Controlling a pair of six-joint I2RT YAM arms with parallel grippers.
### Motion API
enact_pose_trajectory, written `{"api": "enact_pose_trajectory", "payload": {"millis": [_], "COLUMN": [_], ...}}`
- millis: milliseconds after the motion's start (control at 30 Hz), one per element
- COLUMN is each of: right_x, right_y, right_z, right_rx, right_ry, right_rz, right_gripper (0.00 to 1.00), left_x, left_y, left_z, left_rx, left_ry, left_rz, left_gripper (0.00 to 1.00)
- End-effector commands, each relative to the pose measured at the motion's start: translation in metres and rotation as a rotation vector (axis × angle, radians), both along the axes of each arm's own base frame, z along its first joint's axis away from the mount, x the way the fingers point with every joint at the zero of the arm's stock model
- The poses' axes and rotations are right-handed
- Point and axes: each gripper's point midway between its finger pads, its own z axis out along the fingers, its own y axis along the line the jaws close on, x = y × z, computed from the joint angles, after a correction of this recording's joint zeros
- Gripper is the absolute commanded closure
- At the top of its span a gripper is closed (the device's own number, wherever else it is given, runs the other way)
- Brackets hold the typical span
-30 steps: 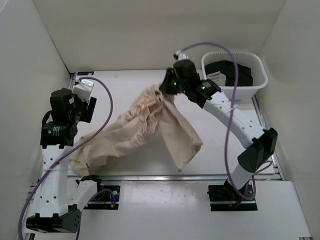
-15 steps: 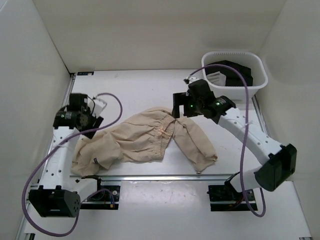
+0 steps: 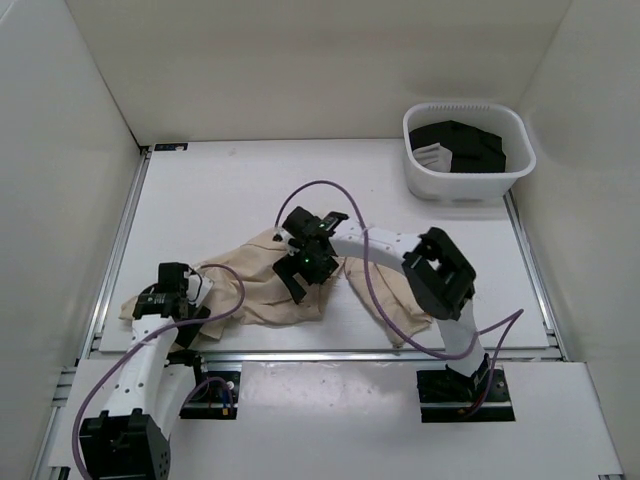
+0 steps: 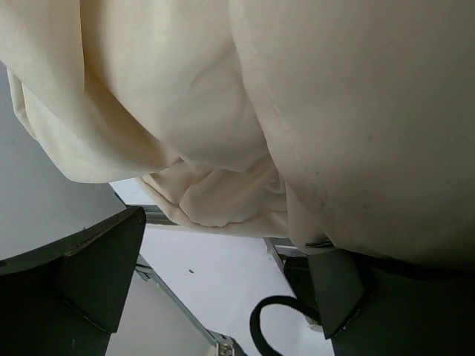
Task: Fold and stack the trousers
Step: Flatten the trousers out
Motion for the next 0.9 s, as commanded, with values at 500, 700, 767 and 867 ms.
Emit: {"api": "enact_pose_trajectory", "payload": {"millis": [500,700,767,867], "right_x": [0.045,0.056,0.059,0.055], "right_y": [-0.166,-0.211,-0.217,-0.224], "right_z": [0.033,0.04,0.05,0.059], "right_rx": [-0.175,-0.168,-0.126,-0.005], "right_ry": [-0.13,-0.152,-0.15,-0.135], "right_rz": [-0.629,-0.629,-0.701,-0.866], "right_gripper": [1.0,0.18,0.04,0.02], "left_x": [0.104,0.12,0.118,0.109], "left_y": [0.003,-0.002,-0.002,-0.005], "left_z": [0.125,0.081,0.067,0.043], "left_rx": [-0.112,-0.169,-0.174,-0.189], "left_ry": [-0.354,-0.16,-0.122,-0.06], "left_rz": [0.054,0.033,0.037,0.015], "left_gripper": [0.0,0.01,0.01,0.01]}}
